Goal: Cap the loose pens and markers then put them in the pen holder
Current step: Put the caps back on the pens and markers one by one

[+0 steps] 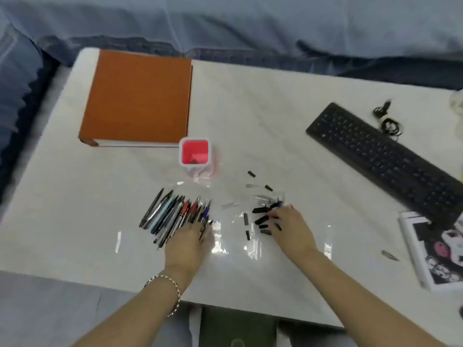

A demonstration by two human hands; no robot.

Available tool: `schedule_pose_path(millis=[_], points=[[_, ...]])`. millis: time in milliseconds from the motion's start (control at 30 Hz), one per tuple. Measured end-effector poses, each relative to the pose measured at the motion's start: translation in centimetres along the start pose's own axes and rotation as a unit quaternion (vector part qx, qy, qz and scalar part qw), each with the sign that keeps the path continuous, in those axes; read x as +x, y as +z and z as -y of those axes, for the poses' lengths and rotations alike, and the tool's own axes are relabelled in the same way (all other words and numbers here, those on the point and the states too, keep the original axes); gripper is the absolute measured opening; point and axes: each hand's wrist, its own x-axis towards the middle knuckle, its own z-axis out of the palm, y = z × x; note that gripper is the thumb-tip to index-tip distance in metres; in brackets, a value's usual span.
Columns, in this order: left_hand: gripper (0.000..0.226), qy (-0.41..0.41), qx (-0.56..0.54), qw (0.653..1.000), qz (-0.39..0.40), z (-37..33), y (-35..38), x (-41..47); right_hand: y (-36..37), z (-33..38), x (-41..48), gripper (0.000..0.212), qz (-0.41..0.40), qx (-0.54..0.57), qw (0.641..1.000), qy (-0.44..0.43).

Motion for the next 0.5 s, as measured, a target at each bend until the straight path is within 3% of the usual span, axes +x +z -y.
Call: schedule_pose_path(millis=[133,300,400,500], points=[[0.03,0.058,0.076,0.995,0.0,2.7,4.8,2.7,3.0,-2.4,5.6,0.024,-0.053,-0.088,0.995,-0.015],[0.016,0.135,0.124,0.983,-0.01,4.7,8.0,5.1,5.2,-4.1,10.0,0.026,-0.076,-0.152,0.98,-0.108],[0.017,0.18,0.088,0.979,-0.044,4.9,8.5,5.7,6.1,-5.0,11.7,0.026,-0.079,-0.18,0.968,-0.153],[0.024,0.148,-0.014,0.987,-0.058,4.2,7.8,6.2,6.4,-5.9,12.4,0.02,-0.094,-0.197,0.956,-0.198]])
